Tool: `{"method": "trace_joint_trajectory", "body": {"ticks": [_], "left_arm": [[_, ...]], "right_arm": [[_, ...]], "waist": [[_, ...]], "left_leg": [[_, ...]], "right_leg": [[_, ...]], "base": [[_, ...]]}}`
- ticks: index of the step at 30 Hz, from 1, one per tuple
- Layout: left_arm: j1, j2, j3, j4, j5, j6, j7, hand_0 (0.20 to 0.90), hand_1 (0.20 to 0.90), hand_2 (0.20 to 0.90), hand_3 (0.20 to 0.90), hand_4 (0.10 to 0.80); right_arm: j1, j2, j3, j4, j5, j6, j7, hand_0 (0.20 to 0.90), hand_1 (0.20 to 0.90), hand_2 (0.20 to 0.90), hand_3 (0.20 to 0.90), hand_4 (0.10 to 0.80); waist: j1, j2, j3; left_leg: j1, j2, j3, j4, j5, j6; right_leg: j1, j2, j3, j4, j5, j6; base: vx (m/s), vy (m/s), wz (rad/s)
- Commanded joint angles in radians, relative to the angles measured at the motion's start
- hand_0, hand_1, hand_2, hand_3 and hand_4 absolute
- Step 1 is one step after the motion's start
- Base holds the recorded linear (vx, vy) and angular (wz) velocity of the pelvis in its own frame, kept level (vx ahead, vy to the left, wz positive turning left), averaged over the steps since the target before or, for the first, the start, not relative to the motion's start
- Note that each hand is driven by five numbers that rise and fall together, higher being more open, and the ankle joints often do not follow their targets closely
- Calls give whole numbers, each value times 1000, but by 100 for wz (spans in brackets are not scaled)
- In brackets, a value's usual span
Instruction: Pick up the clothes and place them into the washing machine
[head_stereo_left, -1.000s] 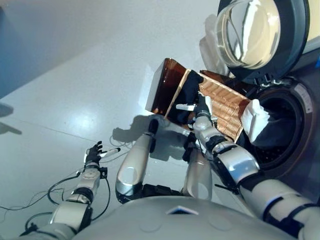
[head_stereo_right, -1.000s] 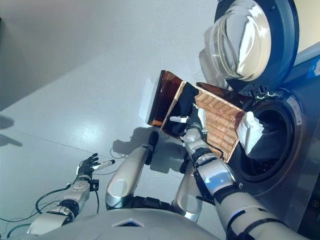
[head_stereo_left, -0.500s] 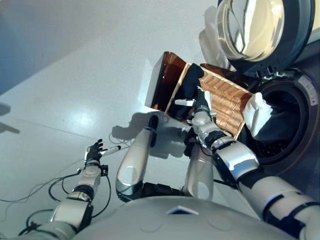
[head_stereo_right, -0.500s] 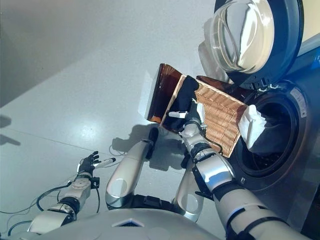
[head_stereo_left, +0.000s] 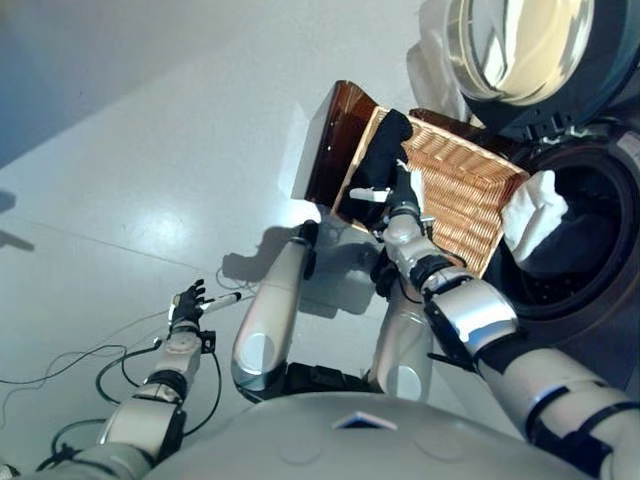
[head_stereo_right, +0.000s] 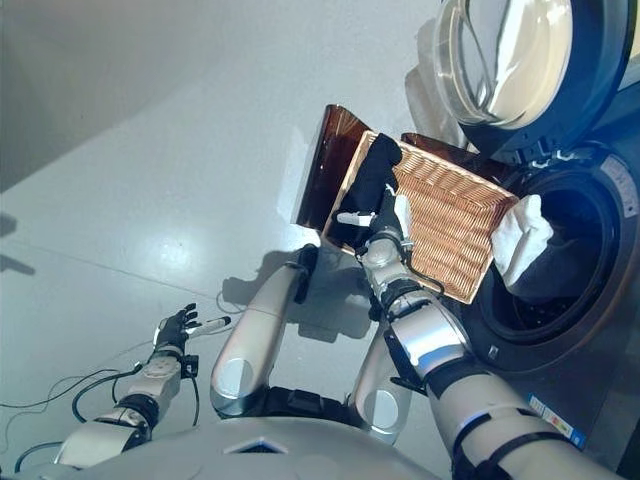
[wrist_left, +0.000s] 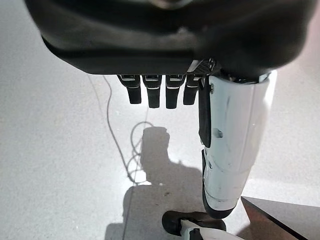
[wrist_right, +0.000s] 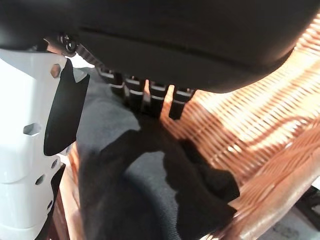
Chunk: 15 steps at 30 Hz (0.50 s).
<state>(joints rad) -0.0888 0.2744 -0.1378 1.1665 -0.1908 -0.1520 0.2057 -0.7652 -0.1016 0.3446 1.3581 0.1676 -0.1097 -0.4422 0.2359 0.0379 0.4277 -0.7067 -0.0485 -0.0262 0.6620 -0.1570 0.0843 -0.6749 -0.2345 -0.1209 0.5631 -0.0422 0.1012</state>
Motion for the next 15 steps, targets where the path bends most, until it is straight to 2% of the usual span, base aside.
{"method": "trace_joint_trajectory", "body": {"ticks": [1, 10, 12, 13, 14, 15], "left_arm": [[65, 74, -12, -11, -6, -2, 17, 900, 900, 900, 900, 800], [54, 94, -10, -15, -3, -2, 24, 900, 900, 900, 900, 800], [49, 95, -12, -17, 4, 2, 24, 900, 900, 900, 900, 800], [48, 96, -12, -17, 5, 2, 23, 900, 900, 900, 900, 800], [48, 97, -12, -18, 6, 3, 24, 900, 900, 900, 900, 800], [47, 98, -12, -17, 7, 2, 24, 900, 900, 900, 900, 800]], "right_arm": [[-45, 19, -10, -21, 22, -19, 0, 900, 900, 900, 900, 800], [-71, 27, -1, -23, 20, -19, -5, 900, 900, 900, 900, 800], [-76, 23, -4, -9, 16, -13, -8, 538, 538, 538, 538, 541], [-80, 21, -7, -5, 17, -12, -9, 521, 521, 521, 521, 529], [-81, 21, -8, -3, 18, -12, -10, 425, 425, 425, 425, 461], [-82, 21, -11, -1, 18, -11, -11, 425, 425, 425, 425, 461]], "waist": [[39, 44, -1], [47, 42, 3], [49, 43, 5], [50, 42, 4], [51, 43, 4], [51, 43, 5]], "left_leg": [[-16, -34, 38, -26, 19, -40], [-24, -40, 30, -9, 7, -37], [-29, -43, 26, -1, 4, -37], [-32, -44, 26, 1, 3, -37], [-33, -44, 26, 3, 2, -36], [-35, -45, 26, 6, 1, -36]], "right_leg": [[32, 5, -4, 42, -67, -54], [35, 1, -10, 54, -75, -55], [34, 0, -12, 61, -78, -56], [33, -1, -13, 61, -80, -56], [32, -1, -13, 63, -82, -56], [30, -1, -13, 66, -83, -57]], "base": [[-2, 1, 11], [3, 0, 4], [3, -2, 2], [0, 0, 0], [0, 0, 0], [1, 8, 4]]}}
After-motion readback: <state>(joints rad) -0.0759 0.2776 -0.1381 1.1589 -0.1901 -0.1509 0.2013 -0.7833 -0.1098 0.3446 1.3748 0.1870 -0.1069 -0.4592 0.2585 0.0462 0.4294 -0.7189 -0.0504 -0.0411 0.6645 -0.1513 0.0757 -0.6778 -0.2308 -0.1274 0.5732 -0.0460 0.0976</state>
